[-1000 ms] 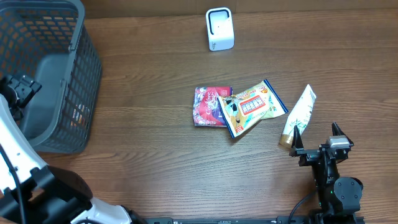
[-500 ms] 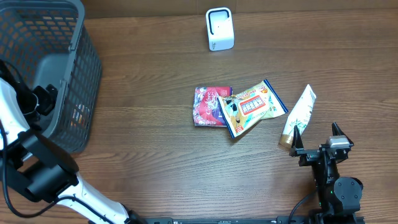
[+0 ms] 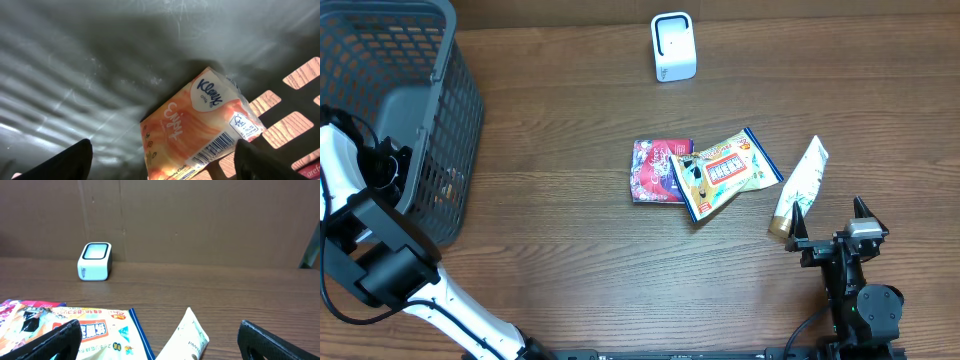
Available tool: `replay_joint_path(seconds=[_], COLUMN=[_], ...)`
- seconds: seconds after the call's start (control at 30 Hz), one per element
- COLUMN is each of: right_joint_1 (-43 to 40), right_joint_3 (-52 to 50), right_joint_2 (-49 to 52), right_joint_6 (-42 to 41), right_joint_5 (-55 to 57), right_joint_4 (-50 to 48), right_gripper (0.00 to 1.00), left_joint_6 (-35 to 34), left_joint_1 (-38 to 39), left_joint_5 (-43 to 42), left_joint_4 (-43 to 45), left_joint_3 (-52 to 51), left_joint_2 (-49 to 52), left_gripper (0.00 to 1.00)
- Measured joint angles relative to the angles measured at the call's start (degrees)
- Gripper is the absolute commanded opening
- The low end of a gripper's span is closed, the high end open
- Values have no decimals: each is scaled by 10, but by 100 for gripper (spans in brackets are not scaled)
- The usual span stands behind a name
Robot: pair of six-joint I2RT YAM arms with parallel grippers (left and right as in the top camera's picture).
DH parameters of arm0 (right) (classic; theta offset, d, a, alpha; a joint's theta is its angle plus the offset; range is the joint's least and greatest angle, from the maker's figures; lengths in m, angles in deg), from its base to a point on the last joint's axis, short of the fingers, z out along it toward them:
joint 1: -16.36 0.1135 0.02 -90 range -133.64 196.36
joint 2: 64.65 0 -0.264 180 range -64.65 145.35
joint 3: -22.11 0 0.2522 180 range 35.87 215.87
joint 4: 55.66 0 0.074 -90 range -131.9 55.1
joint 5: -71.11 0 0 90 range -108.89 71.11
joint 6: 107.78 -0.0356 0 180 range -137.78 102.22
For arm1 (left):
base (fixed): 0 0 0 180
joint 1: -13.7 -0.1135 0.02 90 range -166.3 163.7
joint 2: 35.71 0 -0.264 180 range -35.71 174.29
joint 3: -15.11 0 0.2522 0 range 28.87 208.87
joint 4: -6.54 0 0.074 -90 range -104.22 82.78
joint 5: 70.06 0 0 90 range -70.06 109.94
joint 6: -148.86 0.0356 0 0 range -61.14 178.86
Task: Scan the item barcode
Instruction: 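Close the left gripper on the orange-white Kleenex tissue pack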
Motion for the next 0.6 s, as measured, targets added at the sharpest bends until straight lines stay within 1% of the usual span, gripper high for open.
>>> replay_joint_path(seconds=[0.1,0.13,0.3,0.5,0.57,0.6], right_joint_1=[0,0,0,0,0,0], right_joint_3=[0,0,0,0,0,0], right_joint_2=[0,0,0,0,0,0], right_joint_6=[0,0,0,0,0,0], right_joint_5=[0,0,0,0,0,0], right_joint_4=[0,0,0,0,0,0], right_gripper=[100,100,100,100,100,100], left_joint_6=[2,4,9,9,9,9], left_joint_1=[0,0,0,2,4,4], left_joint_5=[0,1,7,6,5,4], left_joint_4=[0,0,0,8,17,22], left_joint_3=[-2,-3,-6,-25,-43,-52], left_joint_2=[0,0,0,0,0,0], left_gripper=[66,64,62,64,58,53])
